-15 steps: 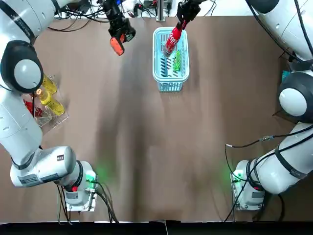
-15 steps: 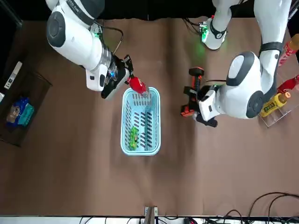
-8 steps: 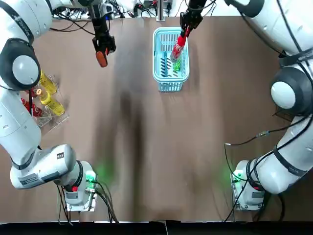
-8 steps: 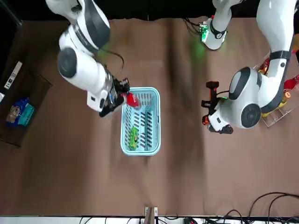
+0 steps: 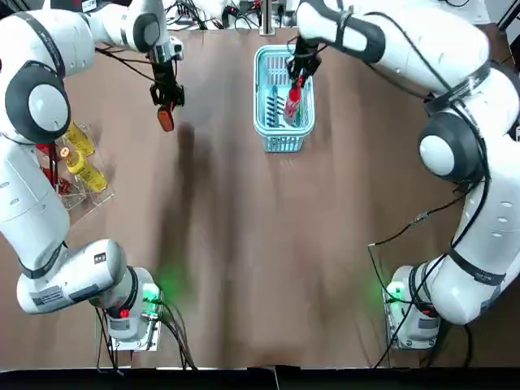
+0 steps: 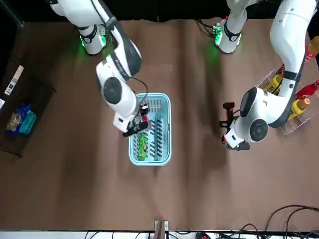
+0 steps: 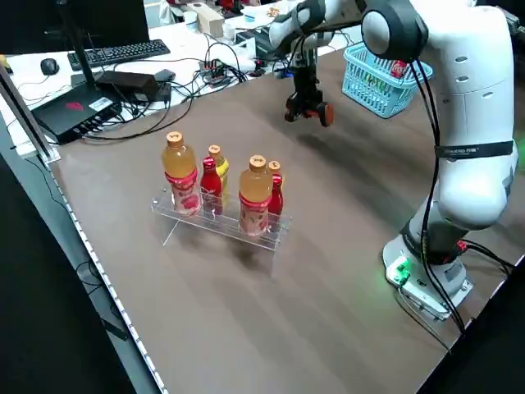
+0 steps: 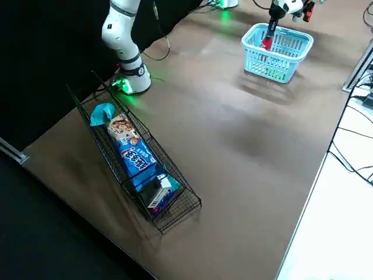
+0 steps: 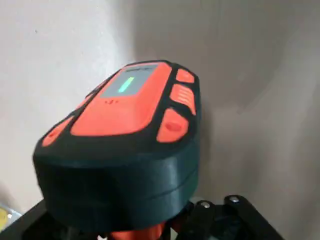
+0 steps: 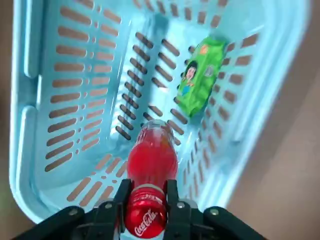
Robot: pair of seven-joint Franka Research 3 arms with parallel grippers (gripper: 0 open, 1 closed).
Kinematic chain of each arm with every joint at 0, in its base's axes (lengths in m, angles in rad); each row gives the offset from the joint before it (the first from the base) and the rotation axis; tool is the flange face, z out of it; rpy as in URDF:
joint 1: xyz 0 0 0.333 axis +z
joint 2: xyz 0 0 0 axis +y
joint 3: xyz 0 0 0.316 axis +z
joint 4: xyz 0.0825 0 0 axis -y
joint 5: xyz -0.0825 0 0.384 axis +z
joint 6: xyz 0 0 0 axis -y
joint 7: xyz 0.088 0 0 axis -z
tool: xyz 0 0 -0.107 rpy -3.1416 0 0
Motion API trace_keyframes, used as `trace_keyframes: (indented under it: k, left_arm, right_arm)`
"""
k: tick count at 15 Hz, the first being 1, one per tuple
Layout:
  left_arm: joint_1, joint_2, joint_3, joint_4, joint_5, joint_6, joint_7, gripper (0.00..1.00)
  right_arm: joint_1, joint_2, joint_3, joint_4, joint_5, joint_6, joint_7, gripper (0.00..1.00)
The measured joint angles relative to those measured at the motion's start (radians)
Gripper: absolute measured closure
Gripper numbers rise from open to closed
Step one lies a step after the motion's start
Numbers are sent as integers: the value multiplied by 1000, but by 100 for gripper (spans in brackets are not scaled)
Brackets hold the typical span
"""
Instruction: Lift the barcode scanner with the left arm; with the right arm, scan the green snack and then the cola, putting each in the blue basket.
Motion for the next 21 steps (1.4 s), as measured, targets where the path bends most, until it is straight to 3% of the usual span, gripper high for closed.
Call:
trace_keyframes:
  k: [4,14,16,21]
  left_arm:
    - [-1,19,2,-60,55,77,-5,86]
    - [-4,75,9,-80,114,159,-5,84]
    - [-6,83,9,-81,123,170,-5,73]
    - [-6,82,9,-63,130,174,8,26]
  right_arm:
    - [47,27,0,0,-9,13,31,67]
    - [70,86,-1,2,-80,94,129,67]
    - [73,86,-1,2,-81,94,139,67]
    - [74,86,-1,2,-82,94,141,67]
